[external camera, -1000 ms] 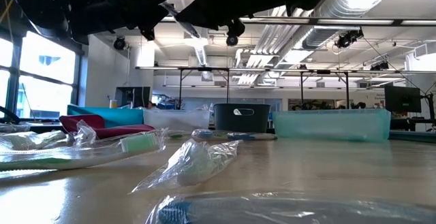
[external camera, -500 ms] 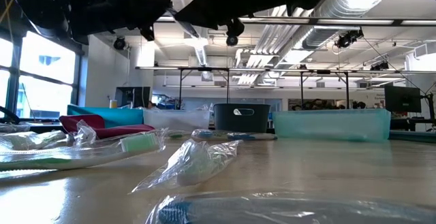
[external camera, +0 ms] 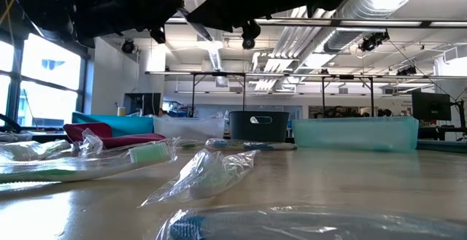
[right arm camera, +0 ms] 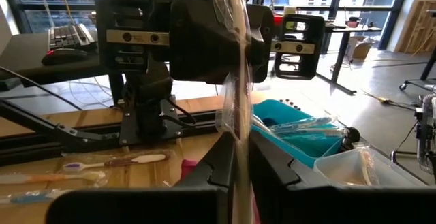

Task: Pick & Place Toothbrushes
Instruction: Put the violet toothbrush into the white bin

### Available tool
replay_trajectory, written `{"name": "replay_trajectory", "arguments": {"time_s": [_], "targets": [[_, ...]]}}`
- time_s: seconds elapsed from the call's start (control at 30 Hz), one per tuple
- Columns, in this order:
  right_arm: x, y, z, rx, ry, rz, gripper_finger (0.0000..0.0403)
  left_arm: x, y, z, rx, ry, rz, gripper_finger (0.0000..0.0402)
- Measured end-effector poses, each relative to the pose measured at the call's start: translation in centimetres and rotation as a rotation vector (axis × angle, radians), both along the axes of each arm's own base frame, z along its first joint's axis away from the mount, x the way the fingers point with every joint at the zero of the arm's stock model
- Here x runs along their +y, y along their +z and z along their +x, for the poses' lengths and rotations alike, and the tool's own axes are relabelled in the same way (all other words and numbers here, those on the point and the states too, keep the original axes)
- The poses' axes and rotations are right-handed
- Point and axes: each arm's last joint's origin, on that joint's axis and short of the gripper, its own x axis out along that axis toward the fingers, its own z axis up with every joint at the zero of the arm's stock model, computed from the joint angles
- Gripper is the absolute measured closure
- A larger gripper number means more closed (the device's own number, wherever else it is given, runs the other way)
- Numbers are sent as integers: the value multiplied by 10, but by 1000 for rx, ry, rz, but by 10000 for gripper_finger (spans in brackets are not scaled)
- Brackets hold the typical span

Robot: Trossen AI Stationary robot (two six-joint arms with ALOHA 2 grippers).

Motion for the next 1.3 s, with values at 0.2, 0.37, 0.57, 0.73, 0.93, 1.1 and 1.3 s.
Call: {"name": "replay_trajectory", "arguments": {"time_s": [0.2, 0.37, 0.57, 0.73, 0.93, 1.1, 1.3], "targets": [[-1, 0, 0, 4, -19, 2, 318, 0, 0, 0, 0, 2, 4, 379], [-1, 0, 0, 2, -28, 9, 247, 0, 0, 0, 3, 1, 3, 380], [2, 5, -4, 17, -10, 26, 164, 0, -1, 0, 12, 2, -2, 381], [8, 24, -22, 106, 3, 25, 133, 0, -3, 1, 29, 8, 13, 381], [20, 46, -48, 180, 10, 54, 141, 1, -3, 1, 28, 10, 15, 381], [25, 56, -67, 232, -35, 121, 159, 1, -3, 1, 30, 12, 13, 381], [24, 56, -83, 316, -87, 201, 180, 1, -4, 1, 32, 12, 9, 381]]}}
